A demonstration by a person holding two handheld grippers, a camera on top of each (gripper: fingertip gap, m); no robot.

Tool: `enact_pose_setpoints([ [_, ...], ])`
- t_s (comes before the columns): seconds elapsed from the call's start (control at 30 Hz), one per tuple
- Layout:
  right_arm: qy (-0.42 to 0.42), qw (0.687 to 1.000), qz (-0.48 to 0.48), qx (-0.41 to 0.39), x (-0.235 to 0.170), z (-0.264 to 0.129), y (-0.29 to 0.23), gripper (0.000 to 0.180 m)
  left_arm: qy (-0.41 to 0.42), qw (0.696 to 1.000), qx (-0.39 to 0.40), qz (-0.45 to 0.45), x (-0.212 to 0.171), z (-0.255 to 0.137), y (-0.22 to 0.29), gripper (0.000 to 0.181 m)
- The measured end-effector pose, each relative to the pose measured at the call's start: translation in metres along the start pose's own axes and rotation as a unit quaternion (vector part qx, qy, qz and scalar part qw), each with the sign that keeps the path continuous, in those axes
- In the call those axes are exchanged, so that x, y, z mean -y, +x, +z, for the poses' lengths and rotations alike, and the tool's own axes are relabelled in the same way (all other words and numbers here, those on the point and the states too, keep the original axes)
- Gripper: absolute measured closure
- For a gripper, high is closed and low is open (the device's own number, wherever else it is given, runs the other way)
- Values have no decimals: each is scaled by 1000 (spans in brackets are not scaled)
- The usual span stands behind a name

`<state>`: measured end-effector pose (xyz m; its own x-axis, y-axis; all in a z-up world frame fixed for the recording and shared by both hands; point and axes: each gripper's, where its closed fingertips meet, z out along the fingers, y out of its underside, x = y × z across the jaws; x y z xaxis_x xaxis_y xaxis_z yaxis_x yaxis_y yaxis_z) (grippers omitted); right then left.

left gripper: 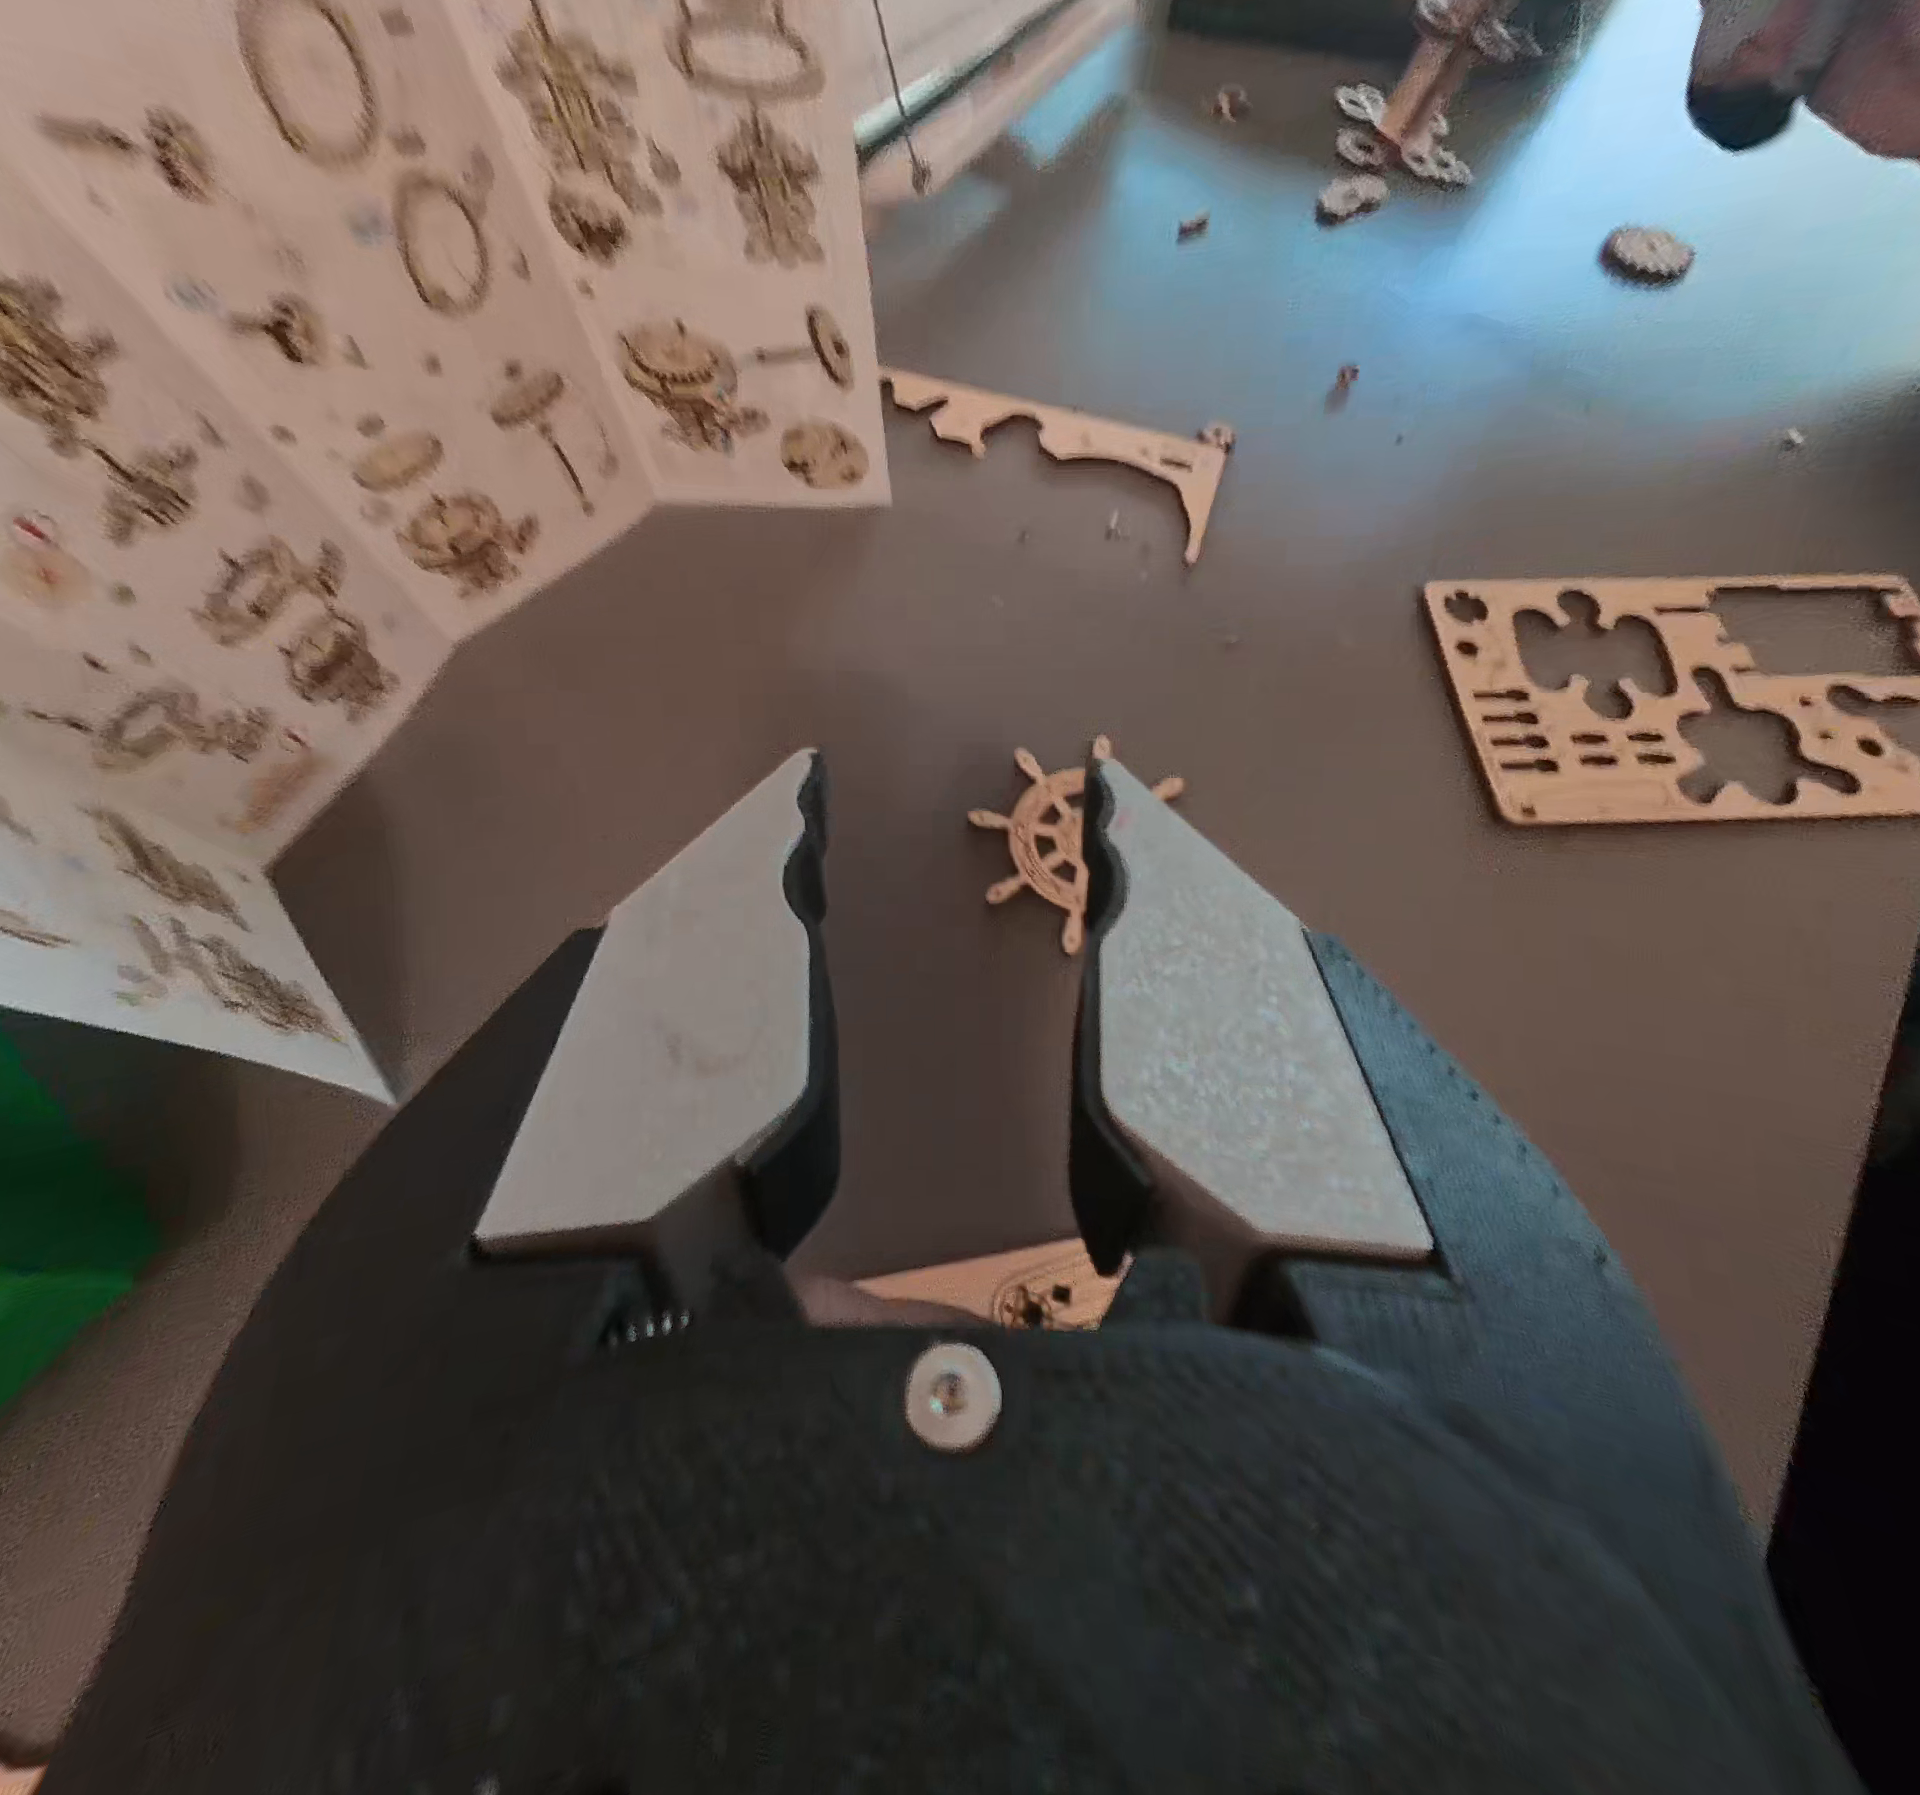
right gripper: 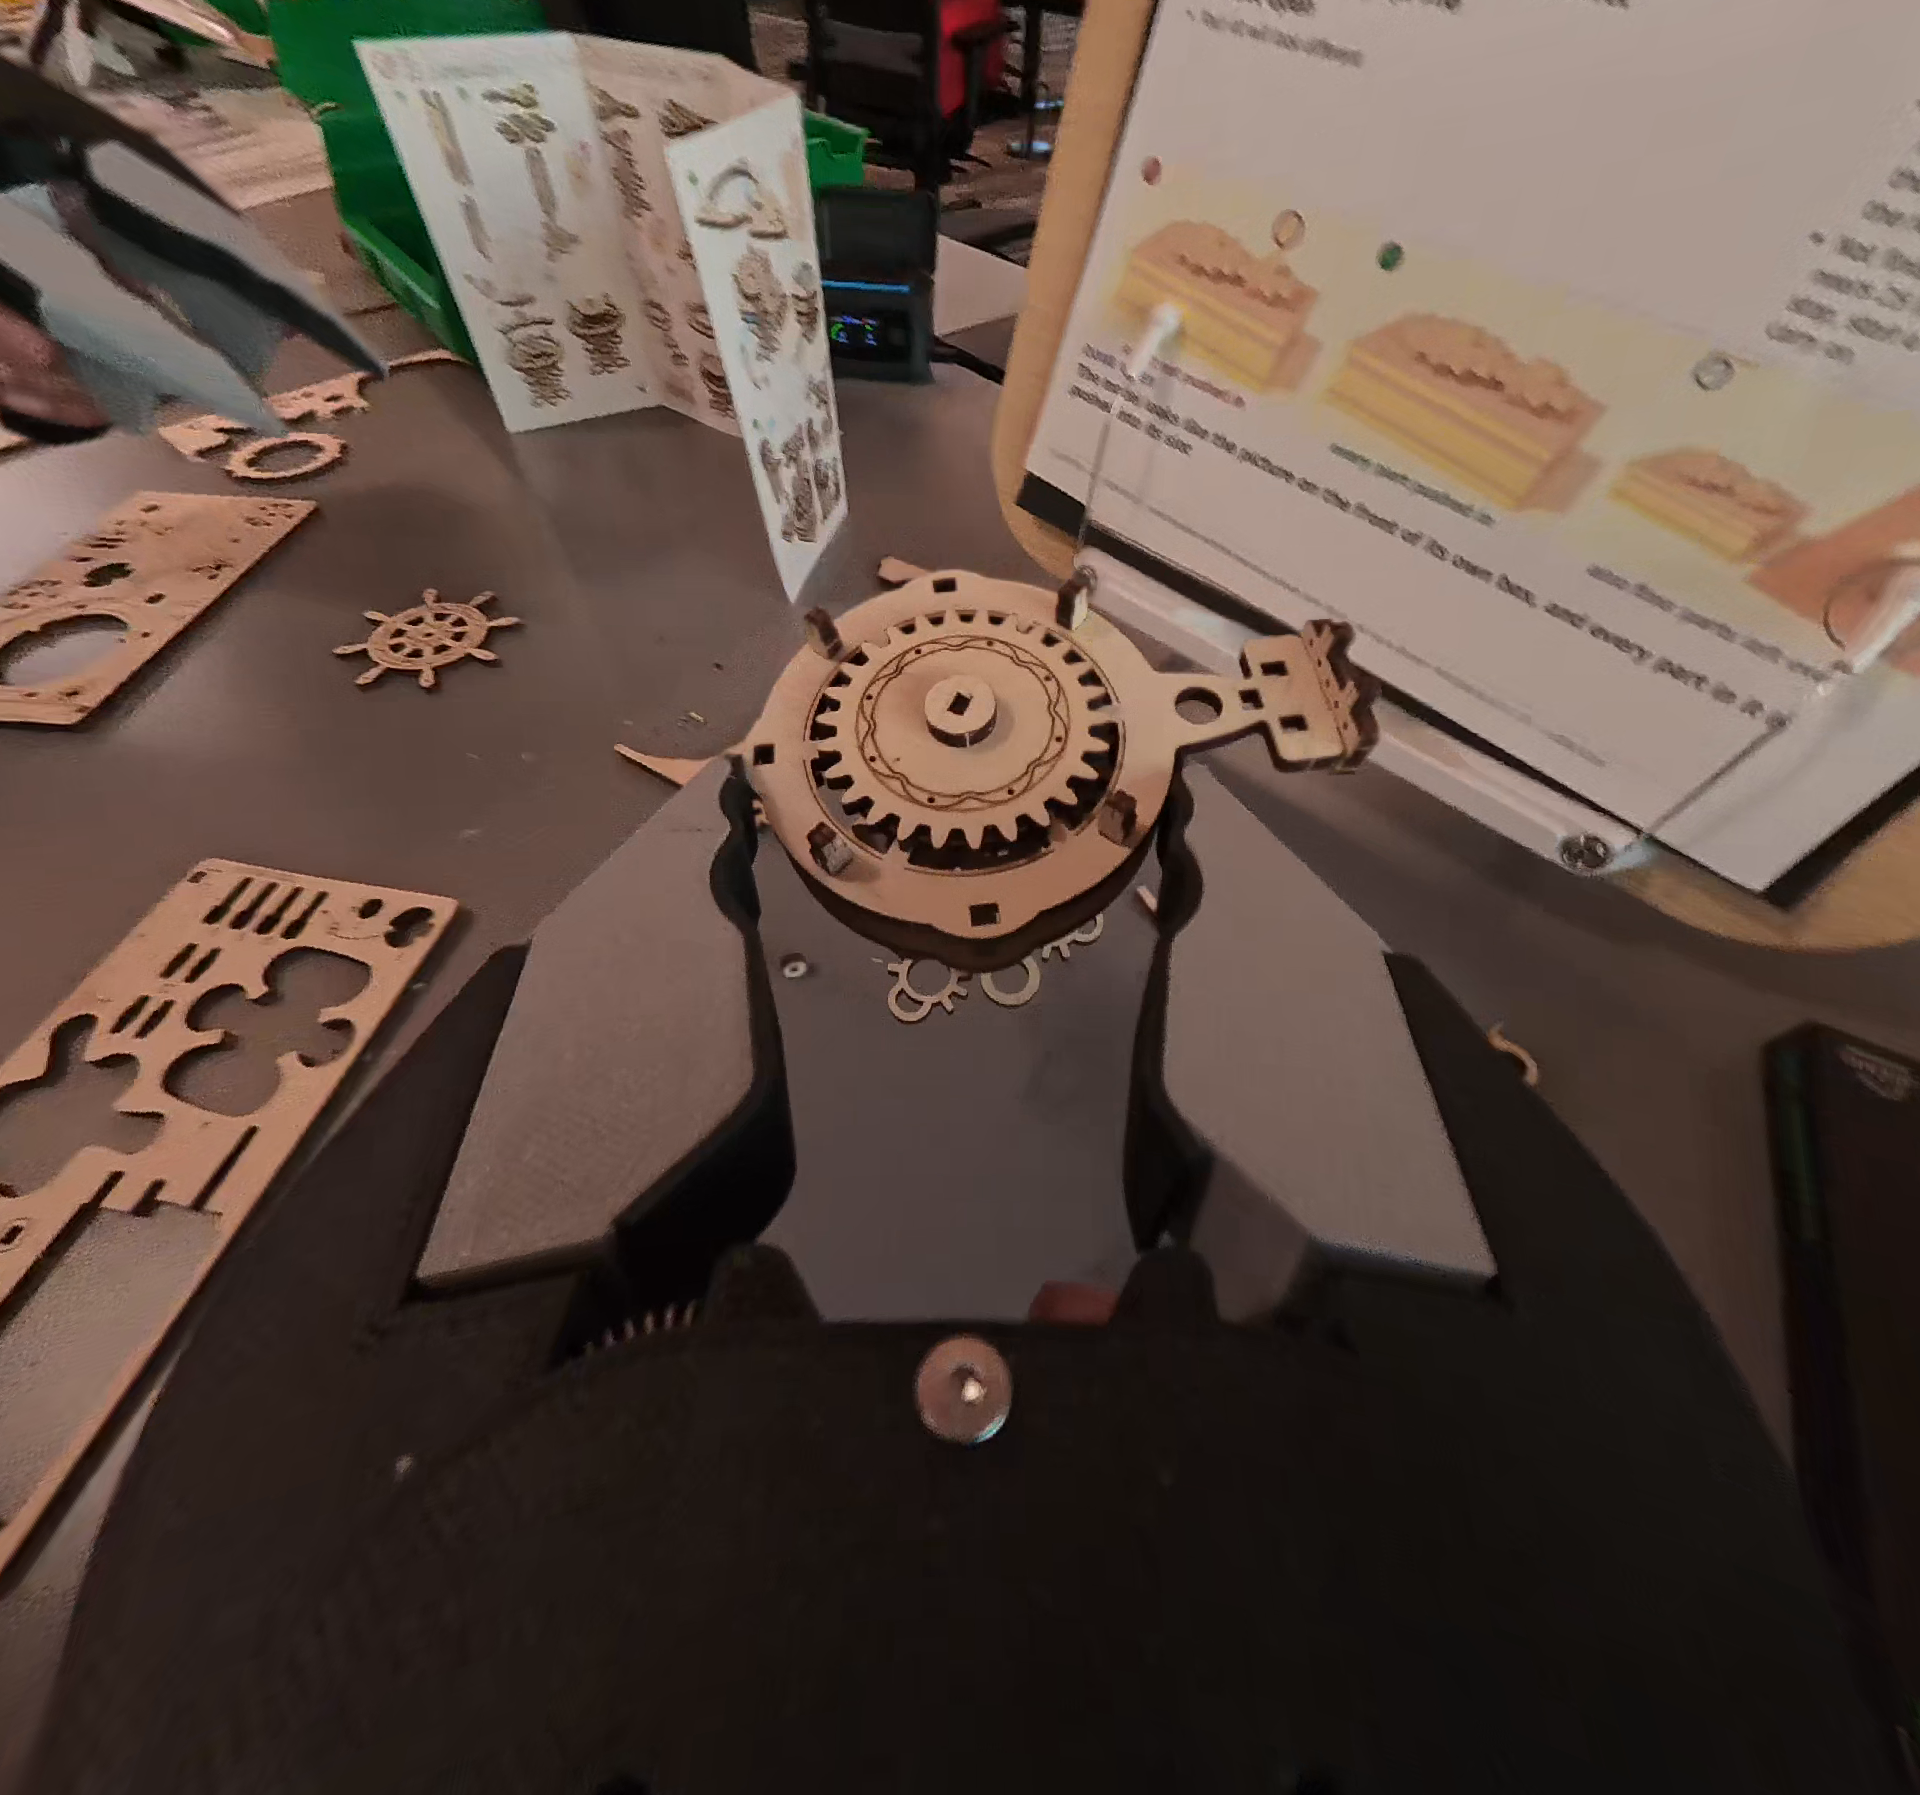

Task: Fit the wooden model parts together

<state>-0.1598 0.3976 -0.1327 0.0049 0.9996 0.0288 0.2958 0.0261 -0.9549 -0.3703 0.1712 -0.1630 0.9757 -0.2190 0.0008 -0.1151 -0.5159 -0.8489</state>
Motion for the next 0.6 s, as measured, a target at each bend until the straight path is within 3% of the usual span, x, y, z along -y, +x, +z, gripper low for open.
enact_pose_setpoints([
  [0.23,-32,999,8,3,-26,8,8,104,-54,998,-34,5,-36,20,15,128],
  [0.6,-63,997,28,36,-49,18,3,104,1,1000,-17,-16,-37,-13,12,127],
])
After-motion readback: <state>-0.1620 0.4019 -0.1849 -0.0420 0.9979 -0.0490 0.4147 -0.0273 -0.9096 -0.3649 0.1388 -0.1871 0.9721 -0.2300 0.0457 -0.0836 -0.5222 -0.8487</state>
